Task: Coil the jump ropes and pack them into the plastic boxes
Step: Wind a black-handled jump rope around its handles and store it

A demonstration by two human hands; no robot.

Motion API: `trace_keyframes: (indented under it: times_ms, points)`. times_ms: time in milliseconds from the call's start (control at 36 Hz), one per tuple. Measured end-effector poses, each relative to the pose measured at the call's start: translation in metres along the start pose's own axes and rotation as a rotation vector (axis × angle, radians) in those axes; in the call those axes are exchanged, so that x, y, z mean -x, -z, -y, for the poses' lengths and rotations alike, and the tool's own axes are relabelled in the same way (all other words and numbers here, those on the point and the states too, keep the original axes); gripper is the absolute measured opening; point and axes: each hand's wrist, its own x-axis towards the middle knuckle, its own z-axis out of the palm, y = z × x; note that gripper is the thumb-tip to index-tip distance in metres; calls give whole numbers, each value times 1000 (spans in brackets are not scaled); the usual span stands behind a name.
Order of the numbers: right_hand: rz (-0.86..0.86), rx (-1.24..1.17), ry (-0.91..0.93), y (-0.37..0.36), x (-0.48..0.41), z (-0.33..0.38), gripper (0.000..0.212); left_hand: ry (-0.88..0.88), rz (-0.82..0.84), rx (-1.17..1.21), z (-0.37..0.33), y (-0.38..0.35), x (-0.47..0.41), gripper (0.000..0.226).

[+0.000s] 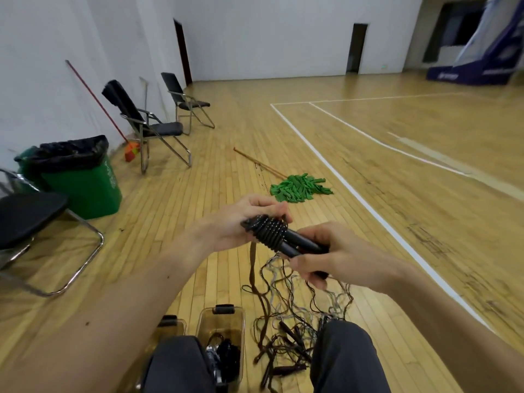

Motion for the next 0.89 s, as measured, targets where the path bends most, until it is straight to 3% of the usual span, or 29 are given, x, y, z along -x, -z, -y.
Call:
trace_keyframes:
  times_ms: [194, 361, 417, 528, 667, 889]
  points:
    - [-81, -120, 87, 6, -2, 16, 4, -68, -29, 34, -9, -2, -15, 27]
    - [-220, -163, 99, 15, -3, 20, 21, -67, -34, 164, -20, -15, -25, 25]
    - [-273, -140, 116, 20, -3, 23, 23, -38, -99, 130, -20, -19, -28, 37]
    - [-369, -47, 121, 26, -5, 25, 7, -26, -144, 141, -17, -27, -32, 42]
    - [-452, 13, 124, 26, -9, 19, 7, 19, -185, 85, -12, -30, -34, 28]
    - [-530, 52, 49, 25, -15, 7, 10, 37, -201, -41, -5, -33, -30, 32]
